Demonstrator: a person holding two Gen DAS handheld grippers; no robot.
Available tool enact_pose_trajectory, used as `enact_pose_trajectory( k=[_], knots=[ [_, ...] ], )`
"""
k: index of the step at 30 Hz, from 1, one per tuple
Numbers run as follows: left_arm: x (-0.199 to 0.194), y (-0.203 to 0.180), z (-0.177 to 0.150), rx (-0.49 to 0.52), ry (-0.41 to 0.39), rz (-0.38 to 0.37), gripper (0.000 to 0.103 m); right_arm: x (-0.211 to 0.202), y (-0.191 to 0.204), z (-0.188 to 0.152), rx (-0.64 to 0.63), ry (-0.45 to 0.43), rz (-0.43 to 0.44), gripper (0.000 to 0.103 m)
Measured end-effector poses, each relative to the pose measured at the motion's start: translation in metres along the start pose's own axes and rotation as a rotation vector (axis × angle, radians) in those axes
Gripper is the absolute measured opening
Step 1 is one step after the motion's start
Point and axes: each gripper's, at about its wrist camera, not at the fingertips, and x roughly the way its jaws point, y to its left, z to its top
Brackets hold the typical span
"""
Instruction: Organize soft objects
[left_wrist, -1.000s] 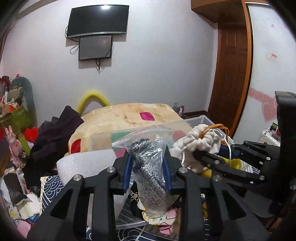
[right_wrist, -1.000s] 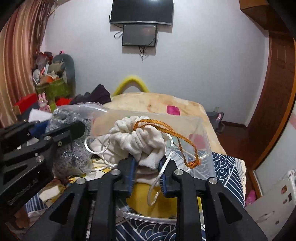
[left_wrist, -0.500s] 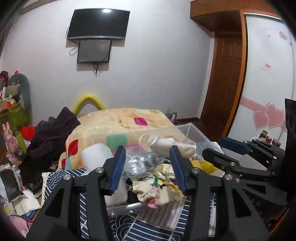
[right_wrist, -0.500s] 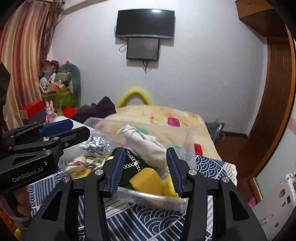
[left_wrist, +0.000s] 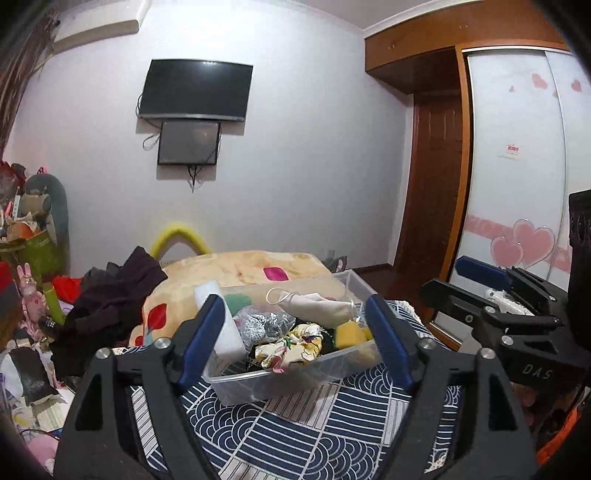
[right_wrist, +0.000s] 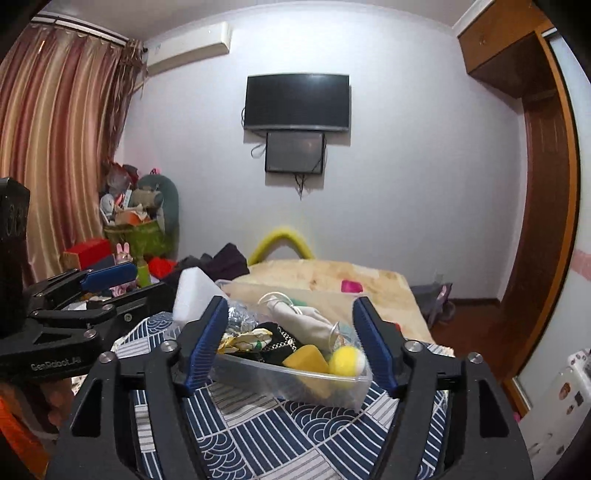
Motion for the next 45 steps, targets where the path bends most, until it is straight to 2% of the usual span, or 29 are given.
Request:
enact_pose_trajectory(
  k=[1,3,9,16,19,45],
  knots=[
    [-0.004,-0.002,0.0,0.004,-0.008,0.001,0.092,-0.003,0.0,-0.001,0.0,-0.01,-0.003,0.076],
    [-0.012,-0.004,0.0,0.01,-0.024,0.01,0.096,-0.007,0.004,0.0,-0.005,-0.032,-0.014,0.085],
    [-0.028,-0.006,0.0,0.013,-0.059,0.032,0.101,-0.014,0.012,0.0,-0.011,-0.069,-0.04,0.097],
    [-0.035,-0.008,-0.003,0.019,-0.072,0.044,0.103,-0.016,0.013,-0.007,-0.007,-0.069,-0.033,0.099],
    [-0.036,-0.007,-0.004,0.017,-0.072,0.046,0.103,-0.019,0.011,-0.009,-0.001,-0.074,-0.036,0.103],
    [-0.037,-0.005,-0.008,0.019,-0.077,0.065,0.103,-0.029,0.014,-0.006,0.002,-0.091,-0.036,0.103]
  ],
)
